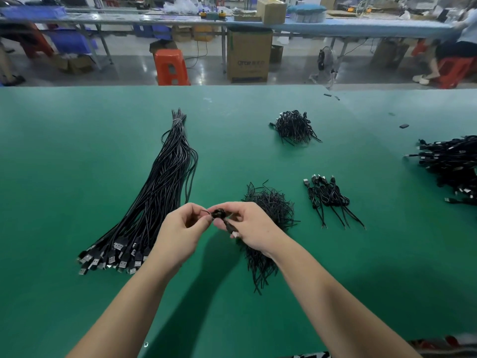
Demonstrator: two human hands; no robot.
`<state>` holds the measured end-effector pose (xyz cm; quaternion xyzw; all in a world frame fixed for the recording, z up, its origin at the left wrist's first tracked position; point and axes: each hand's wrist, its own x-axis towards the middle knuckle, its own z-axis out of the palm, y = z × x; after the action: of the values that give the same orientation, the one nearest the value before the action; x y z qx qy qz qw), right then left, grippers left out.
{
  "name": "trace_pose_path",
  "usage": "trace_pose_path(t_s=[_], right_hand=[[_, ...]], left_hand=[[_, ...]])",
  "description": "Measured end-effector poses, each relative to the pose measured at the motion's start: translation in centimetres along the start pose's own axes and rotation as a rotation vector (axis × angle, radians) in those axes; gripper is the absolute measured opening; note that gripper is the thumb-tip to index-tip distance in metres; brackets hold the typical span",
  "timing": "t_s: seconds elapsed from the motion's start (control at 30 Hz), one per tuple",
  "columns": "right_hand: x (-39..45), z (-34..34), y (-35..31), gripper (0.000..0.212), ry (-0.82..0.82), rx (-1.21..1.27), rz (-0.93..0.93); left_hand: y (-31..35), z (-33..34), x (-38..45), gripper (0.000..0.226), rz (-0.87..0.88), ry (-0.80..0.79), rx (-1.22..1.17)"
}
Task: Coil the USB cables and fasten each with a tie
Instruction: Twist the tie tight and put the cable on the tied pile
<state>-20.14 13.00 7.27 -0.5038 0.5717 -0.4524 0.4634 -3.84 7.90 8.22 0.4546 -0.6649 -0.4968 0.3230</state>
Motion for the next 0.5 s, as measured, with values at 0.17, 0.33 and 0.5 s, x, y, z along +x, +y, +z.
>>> trace_pose_path(t_s=[0.17,0.33,0.5], right_hand=[[0.3,0.3,0.0,0.025,0.134,-0.142,-0.020],[0.5,0.4,0.0,0.020,0.148,-0.129,0.034],[0.4,0.5,-0.2,0.008,0.121,-0.031,0.076]], left_hand=[[-0.2,0.0,-0.3,0.010,0.406,0.088,0.456],[-1.0,0.2,-0.5,0.011,0.860,0.189,0.906],[-1.3,0.3,-0.8,0.008,0.851,0.188,0.845]])
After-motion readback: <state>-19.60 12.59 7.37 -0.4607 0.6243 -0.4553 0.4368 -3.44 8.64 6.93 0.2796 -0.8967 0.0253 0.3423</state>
